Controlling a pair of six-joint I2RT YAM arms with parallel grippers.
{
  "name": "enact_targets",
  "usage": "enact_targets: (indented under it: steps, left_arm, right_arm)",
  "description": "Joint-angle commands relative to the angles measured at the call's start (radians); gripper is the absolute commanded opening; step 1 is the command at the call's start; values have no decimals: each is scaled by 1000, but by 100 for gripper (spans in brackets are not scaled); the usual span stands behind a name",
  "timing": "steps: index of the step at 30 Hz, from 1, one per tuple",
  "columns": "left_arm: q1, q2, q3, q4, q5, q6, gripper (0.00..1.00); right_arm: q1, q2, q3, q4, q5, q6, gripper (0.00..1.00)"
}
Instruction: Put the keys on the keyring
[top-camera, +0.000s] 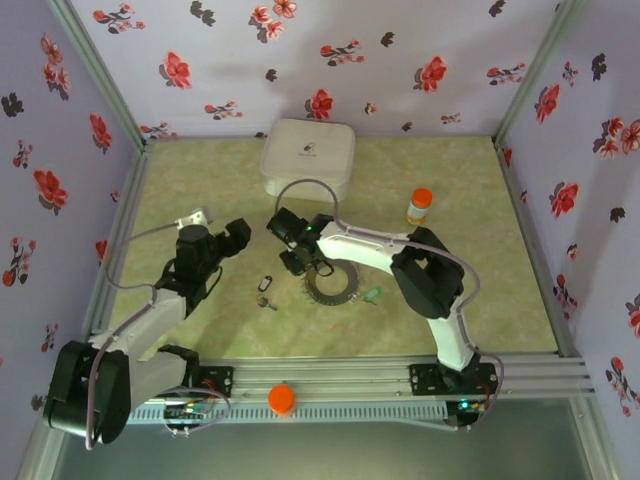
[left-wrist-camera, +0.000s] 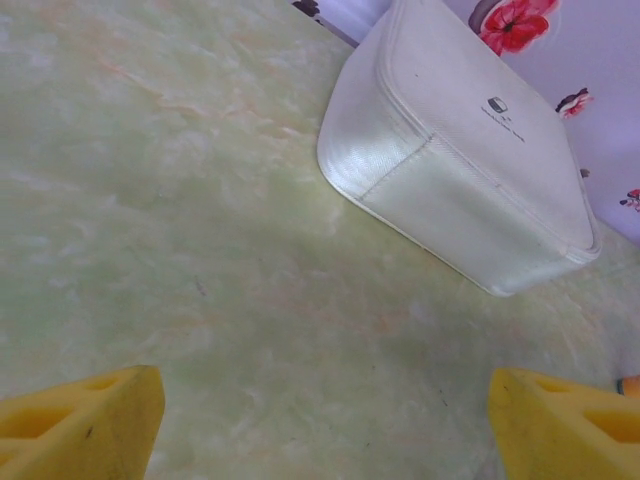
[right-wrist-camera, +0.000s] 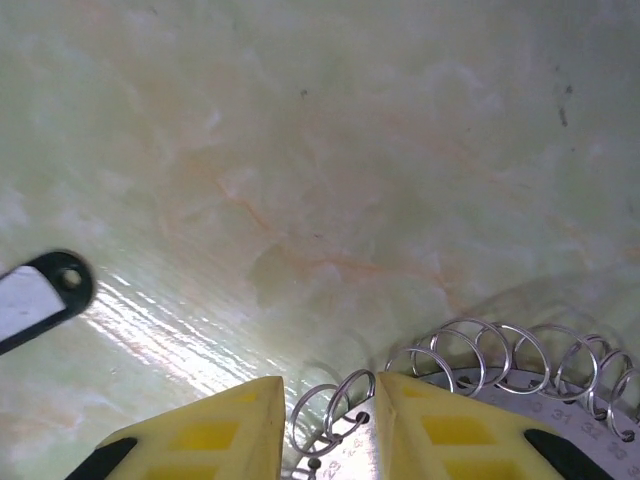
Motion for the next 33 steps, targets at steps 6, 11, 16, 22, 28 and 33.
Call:
enact_targets:
  steps: [6,11,16,22,28,33]
  left_arm:
    - [10,-32,-25,1,16,-19,85]
    - [10,-21,-23,14,27,-15,85]
    - [10,-11,-17,18,31,-15,85]
    - [9,-8,-17,18,32,-13,85]
    - [10,-9,-17,19,33,-15,85]
    - [10,-5,-13,18,36,-16,86]
  right_arm:
    - [18,85,115,-163,117,29,24]
    - [19,98,117,-164,90,29,22]
    - [21,97,119,-153,74,31,26]
    - [23,100,122,-152,67,24,28]
    - [29,123,135,-181,91,20,28]
    - [30,130,138,-192,96,19,27]
